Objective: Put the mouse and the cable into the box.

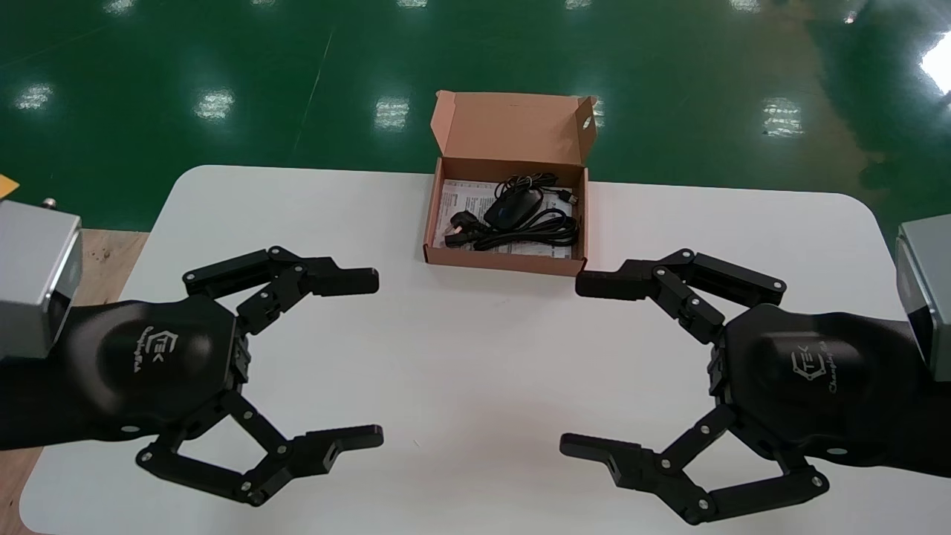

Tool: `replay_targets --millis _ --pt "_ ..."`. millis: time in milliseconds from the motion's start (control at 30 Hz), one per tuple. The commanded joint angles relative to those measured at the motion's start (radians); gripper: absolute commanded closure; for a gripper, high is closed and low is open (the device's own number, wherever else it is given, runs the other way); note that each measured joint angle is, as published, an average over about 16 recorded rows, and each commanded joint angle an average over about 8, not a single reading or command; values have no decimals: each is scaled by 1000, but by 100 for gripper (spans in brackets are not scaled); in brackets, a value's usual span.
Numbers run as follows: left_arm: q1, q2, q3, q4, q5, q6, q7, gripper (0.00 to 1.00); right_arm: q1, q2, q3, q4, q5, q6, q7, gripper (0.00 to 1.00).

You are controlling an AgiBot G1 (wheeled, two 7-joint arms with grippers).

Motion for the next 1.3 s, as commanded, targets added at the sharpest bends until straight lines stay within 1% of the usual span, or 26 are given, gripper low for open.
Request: replay_targets --millis 33,1300 --pt "0 1 0 1 0 -1 0 0 1 0 0 -1 0 0 -1 0" --pt "-2 3 3 4 2 -3 -1 0 3 0 -1 -5 -2 1 -3 0"
